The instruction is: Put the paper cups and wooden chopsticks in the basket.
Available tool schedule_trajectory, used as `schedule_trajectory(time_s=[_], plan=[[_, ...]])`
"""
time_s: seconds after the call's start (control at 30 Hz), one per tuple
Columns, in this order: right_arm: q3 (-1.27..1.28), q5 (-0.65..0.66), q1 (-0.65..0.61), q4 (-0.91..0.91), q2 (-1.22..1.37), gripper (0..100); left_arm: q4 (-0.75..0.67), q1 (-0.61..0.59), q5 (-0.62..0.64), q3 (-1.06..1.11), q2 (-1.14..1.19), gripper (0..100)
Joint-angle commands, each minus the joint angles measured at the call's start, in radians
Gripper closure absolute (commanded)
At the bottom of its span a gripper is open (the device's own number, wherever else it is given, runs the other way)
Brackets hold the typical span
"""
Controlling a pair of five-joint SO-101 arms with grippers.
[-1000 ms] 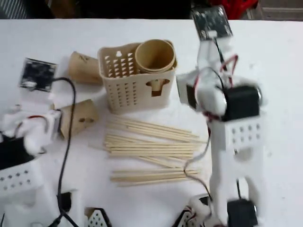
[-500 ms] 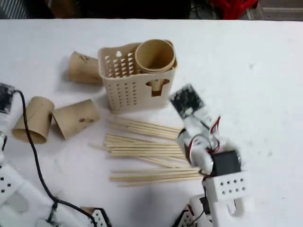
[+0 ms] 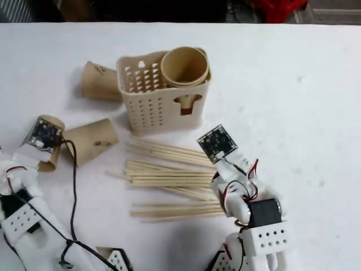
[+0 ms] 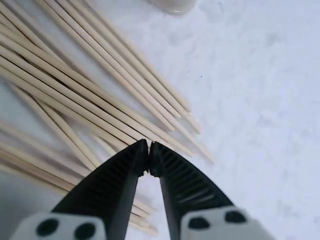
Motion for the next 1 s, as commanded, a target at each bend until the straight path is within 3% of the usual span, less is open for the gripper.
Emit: schedule_trajectory(time_s=[0.0, 0.63, 0.73, 0.97], plan=[[0.002, 0.012, 0.010, -0.018, -0.027, 98.1, -0.133, 0.041, -0.018, 0.035, -0.010, 73], [0.273, 0.009, 0.010, -0.010, -0.493, 98.1, -0.147, 0.209, 0.018, 0.104, -0.010, 73], [0.279, 0.008, 0.010, 0.001, -0.496, 98.1, -0.149, 0.242, 0.083, 0.101, -0.010, 73], [0.279, 0.005, 0.010, 0.001, -0.493, 98.1, -0.149, 0.278, 0.100, 0.103, -0.010, 76]])
